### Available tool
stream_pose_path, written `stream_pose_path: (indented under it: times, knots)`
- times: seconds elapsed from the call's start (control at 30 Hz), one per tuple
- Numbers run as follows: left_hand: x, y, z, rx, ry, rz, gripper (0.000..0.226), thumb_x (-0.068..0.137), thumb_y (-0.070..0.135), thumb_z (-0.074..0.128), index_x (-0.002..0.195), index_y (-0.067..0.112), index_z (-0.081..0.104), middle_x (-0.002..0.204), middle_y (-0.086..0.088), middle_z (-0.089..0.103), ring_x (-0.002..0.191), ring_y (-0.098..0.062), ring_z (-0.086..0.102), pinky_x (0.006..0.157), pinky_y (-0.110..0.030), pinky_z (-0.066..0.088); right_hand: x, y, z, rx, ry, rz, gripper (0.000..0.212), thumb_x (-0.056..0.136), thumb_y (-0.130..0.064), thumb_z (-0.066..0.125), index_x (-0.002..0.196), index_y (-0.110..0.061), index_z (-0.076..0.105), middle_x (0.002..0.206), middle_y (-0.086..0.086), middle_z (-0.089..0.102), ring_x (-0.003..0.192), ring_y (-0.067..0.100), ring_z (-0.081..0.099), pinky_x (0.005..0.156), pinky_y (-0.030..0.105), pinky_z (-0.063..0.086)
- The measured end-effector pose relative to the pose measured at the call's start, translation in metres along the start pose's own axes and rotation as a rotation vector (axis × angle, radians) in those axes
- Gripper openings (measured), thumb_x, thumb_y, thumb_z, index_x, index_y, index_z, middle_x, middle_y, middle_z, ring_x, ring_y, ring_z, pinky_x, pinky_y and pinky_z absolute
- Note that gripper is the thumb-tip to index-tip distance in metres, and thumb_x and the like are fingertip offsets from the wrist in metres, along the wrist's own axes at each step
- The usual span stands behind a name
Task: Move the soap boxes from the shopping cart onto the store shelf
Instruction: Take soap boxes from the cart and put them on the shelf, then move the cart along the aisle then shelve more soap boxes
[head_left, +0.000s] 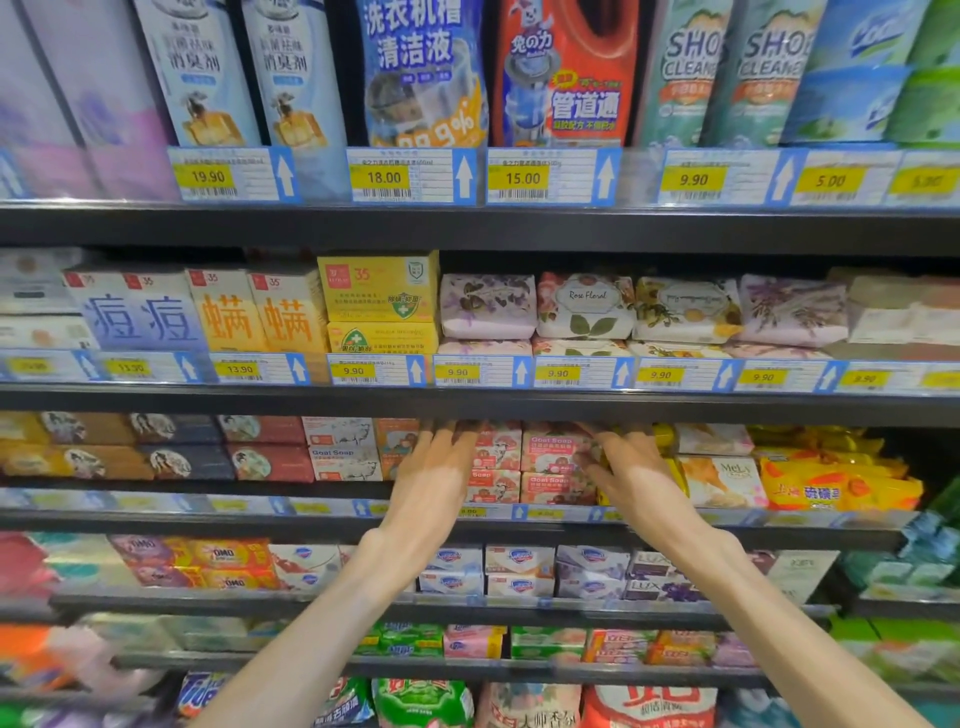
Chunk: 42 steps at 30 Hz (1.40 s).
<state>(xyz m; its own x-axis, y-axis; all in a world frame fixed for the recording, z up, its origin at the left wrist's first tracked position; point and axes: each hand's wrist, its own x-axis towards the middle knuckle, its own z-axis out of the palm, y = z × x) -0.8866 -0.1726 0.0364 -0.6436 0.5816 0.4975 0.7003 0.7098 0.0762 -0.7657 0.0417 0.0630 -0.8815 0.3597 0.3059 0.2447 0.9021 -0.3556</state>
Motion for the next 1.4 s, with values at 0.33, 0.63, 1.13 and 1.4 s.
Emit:
stream_pose_path:
  times: [0.33,0.63,1.13,1.4]
  knots:
    - [-0.018,0.005,-0.013,-0.032,0.03,-0.024,0.049,0.092,0.016,0.059,0.138,0.018,0.045,0.135,-0.005,0.048,0.126,-0.027,0.044,0.101,-0.042,0.045,-0.016,0.009,-0.003,-0.142,0.161,-0.199,0.053,0.089,-0.026,0.069,0.138,-0.022,0.048,0.134,0.01,0.045,0.13,0.031,0.037,0.098,0.042,0.05]
    - [-0.11,-0.014,-0.042,0.008,0.038,-0.191,0.046,0.099,0.029,0.052,0.144,0.021,0.044,0.147,0.001,0.042,0.143,-0.019,0.03,0.116,-0.043,0.031,-0.029,-0.034,0.036,-0.042,0.082,-0.691,0.039,0.092,-0.024,0.061,0.13,-0.019,0.057,0.129,0.003,0.058,0.123,0.027,0.051,0.092,0.042,0.051]
    - [-0.366,-0.147,-0.174,0.159,0.053,-0.618,0.051,0.089,0.046,0.049,0.135,0.025,0.05,0.139,0.002,0.049,0.132,-0.023,0.044,0.106,-0.044,0.04,-0.119,-0.293,0.099,0.097,-0.177,-1.103,0.053,0.084,-0.044,0.068,0.128,-0.013,0.061,0.124,0.009,0.065,0.114,0.031,0.062,0.092,0.043,0.055]
    - [-0.562,-0.224,-0.284,0.31,0.05,-0.861,0.055,0.086,0.053,0.044,0.132,0.024,0.054,0.13,0.0,0.056,0.124,-0.023,0.048,0.101,-0.04,0.044,-0.24,-0.502,0.157,0.184,-0.365,-1.349,0.06,0.086,-0.052,0.051,0.134,-0.016,0.057,0.131,0.006,0.061,0.114,0.026,0.061,0.092,0.037,0.053]
